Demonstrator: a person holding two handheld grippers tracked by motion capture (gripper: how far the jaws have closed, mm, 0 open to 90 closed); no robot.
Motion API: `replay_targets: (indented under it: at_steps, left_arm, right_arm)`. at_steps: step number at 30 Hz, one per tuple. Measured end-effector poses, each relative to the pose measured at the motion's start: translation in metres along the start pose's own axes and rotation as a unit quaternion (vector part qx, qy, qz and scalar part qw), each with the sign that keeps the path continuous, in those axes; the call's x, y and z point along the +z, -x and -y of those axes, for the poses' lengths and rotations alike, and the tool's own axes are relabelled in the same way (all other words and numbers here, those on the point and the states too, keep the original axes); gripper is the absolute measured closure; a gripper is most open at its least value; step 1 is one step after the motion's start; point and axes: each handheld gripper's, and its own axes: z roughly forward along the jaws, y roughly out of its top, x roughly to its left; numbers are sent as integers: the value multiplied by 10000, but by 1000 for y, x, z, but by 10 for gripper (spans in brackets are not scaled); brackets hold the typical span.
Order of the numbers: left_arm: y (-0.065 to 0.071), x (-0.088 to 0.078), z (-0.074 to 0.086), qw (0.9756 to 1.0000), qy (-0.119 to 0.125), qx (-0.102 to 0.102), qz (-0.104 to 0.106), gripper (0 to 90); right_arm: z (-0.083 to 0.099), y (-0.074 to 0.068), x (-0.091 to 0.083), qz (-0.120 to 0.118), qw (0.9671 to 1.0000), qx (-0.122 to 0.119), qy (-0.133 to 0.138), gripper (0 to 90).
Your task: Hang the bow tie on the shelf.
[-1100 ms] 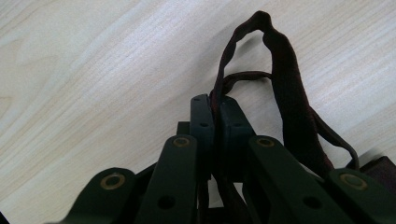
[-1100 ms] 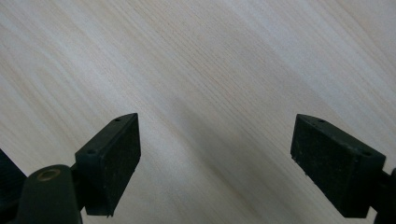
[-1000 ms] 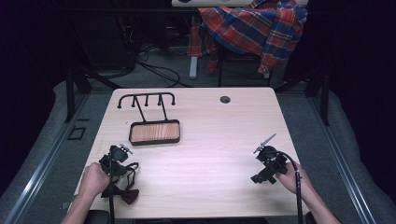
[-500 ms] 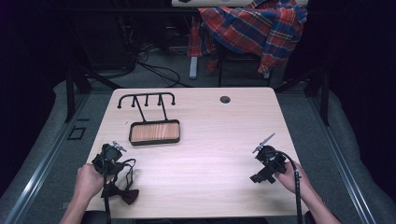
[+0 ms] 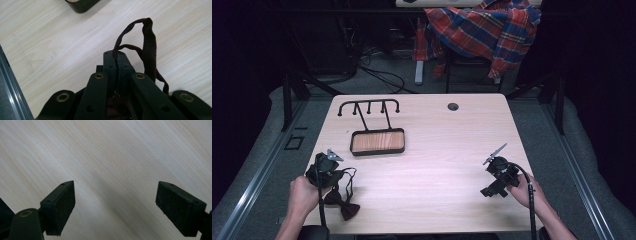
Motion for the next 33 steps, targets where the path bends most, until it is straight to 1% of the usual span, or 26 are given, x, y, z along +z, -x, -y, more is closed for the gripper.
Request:
replay_targets:
  at_steps: [1,2,3,4,5,6,7,8,9,10,12,14,15,16,18,19,20,21,23,24,25,26,28,33]
  left_arm:
    - [0,0,0,10000,0,0,0,884]
    - [-1,-2,0,9999,63,-58,116,884]
    - [-1,-2,0,9999,63,-58,116,885]
    - [-1,-3,0,9998,77,-96,160,885]
    - [-1,-5,0,9998,101,-104,157,886]
    - [-2,-6,0,9996,141,-138,207,886]
    - [-2,-8,0,9994,201,-176,213,887]
    - [-2,-9,-1,9994,208,-162,217,887]
    - [-1,-12,-2,9994,276,-162,150,888]
    - [0,-13,-3,9993,311,-168,143,888]
    - [0,-14,-3,9992,345,-163,133,888]
    - [2,-17,-6,9988,471,-123,46,888]
    - [1,-19,-7,9987,488,-103,93,888]
    - [2,-19,-7,9985,536,-113,51,888]
    - [2,-21,-9,9983,568,-110,51,888]
    - [1,-21,-10,9983,570,-104,27,889]
    - [1,-22,-10,9980,620,-121,1,889]
    - [0,-23,-11,9980,616,-131,69,889]
    - [-1,-24,-12,9973,714,-186,55,888]
    - [-2,-25,-13,9973,705,-170,90,889]
    - [-2,-25,-14,9970,750,-191,47,889]
    - [-3,-26,-15,9968,774,-190,59,889]
    - [-3,-27,-16,9967,794,-180,50,889]
    - [-6,-33,-22,9952,958,-175,-85,889]
  right_arm:
    - [0,0,0,0,10000,0,0,159]
    - [0,0,0,0,10000,-1,-15,159]
    - [0,0,0,0,10000,-1,-15,159]
    - [0,0,0,6,10000,-8,-45,159]
    - [0,0,1,21,10000,-9,-19,159]
    - [0,0,0,19,10000,-52,-74,159]
    - [0,0,1,16,10000,-33,-35,159]
    - [0,0,0,29,10000,-60,-57,159]
    - [1,0,-1,55,9999,-86,-77,159]
    - [2,0,0,33,10000,-31,-40,159]
    - [3,0,-2,44,10000,-52,-57,159]
    - [3,0,-2,16,10000,-46,-77,159]
    - [3,1,-3,44,9999,-66,-111,159]
    - [4,0,-2,56,10000,1,-37,159]
    - [4,0,-2,66,10000,12,-27,159]
    - [4,-1,-1,24,10000,15,-25,159]
    - [4,-1,-1,42,10000,6,-30,159]
    - [4,-1,-1,42,10000,5,-42,159]
    - [3,0,-1,76,9999,-56,-116,159]
    - [4,0,-1,51,9999,-41,-102,159]
    - [3,0,-1,76,9999,-49,-124,159]
    - [4,-1,-1,33,10000,4,-47,159]
    - [4,-1,0,8,10000,24,-22,159]
    - [4,-1,0,15,10000,24,-30,159]
